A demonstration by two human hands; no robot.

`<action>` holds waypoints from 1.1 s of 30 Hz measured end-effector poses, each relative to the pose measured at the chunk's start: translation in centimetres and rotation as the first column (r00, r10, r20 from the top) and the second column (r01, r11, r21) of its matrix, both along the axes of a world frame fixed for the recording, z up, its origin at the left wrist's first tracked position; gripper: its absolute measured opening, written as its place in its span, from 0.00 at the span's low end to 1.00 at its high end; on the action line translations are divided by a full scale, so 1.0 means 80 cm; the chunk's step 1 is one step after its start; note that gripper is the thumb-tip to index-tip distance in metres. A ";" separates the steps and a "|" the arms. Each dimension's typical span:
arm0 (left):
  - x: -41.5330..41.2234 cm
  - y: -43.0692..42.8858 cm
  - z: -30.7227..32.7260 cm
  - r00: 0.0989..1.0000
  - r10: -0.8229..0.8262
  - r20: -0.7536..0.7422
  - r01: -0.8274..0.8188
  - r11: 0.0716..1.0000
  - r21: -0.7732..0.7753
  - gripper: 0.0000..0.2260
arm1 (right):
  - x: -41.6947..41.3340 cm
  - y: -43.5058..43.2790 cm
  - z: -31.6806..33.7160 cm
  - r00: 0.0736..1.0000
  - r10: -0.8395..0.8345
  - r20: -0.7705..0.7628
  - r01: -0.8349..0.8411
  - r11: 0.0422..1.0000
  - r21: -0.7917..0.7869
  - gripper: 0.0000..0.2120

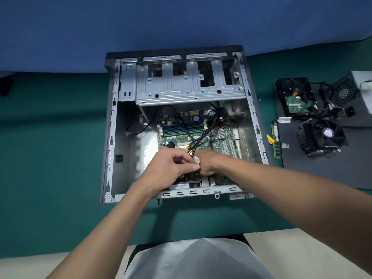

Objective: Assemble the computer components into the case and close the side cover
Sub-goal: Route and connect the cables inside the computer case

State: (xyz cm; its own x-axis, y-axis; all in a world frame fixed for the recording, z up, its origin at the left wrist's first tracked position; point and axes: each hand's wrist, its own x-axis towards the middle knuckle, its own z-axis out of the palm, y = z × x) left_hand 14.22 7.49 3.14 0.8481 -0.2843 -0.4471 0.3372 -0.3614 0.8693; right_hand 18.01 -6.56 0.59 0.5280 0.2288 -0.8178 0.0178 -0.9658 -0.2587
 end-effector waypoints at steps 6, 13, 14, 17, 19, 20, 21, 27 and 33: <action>-0.006 0.004 0.000 1.000 -0.021 0.017 0.021 1.000 -0.006 0.08 | -0.012 -0.005 -0.001 0.999 0.002 -0.037 -0.003 1.000 -0.026 0.09; -0.006 0.004 0.002 1.000 -0.013 0.017 0.013 1.000 0.014 0.06 | -0.023 -0.003 0.001 0.999 -0.024 -0.043 0.024 1.000 -0.004 0.06; -0.006 0.003 0.002 1.000 -0.005 0.014 0.005 1.000 0.023 0.06 | -0.023 -0.005 0.005 0.998 -0.009 -0.064 0.009 1.000 0.003 0.06; -0.010 0.002 0.007 0.998 0.009 0.061 -0.016 0.994 0.105 0.03 | -0.021 -0.010 0.019 0.987 0.051 -0.152 -0.047 0.998 0.029 0.12; -0.011 0.011 0.012 0.969 -0.085 0.234 -0.002 0.937 0.350 0.03 | -0.018 -0.019 0.031 0.980 0.099 -0.175 -0.102 0.995 -0.008 0.14; -0.009 0.021 0.015 0.919 -0.163 0.358 -0.046 0.860 0.508 0.04 | -0.012 -0.024 0.035 0.982 0.142 -0.124 -0.148 0.988 -0.041 0.12; -0.005 0.034 0.018 0.852 -0.233 0.469 -0.136 0.767 0.628 0.05 | -0.003 -0.027 0.040 0.984 0.176 -0.014 -0.176 0.980 -0.093 0.09; 0.014 0.108 0.008 0.869 -0.221 0.442 -0.307 0.459 0.833 0.33 | 0.055 0.036 0.041 0.897 -0.177 0.405 0.036 0.943 0.332 0.07; 0.020 0.113 -0.001 0.894 -0.179 0.410 -0.249 0.561 0.789 0.37 | 0.111 0.066 -0.024 0.960 0.012 0.281 0.001 0.999 -0.046 0.28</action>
State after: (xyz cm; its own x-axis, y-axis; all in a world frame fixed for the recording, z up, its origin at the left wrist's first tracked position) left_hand 15.86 16.52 3.09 0.9955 0.0497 -0.0811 0.0686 -0.9657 0.2503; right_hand 26.87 -1.26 -1.29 0.7371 0.1990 -0.6458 0.0893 -0.9760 -0.1988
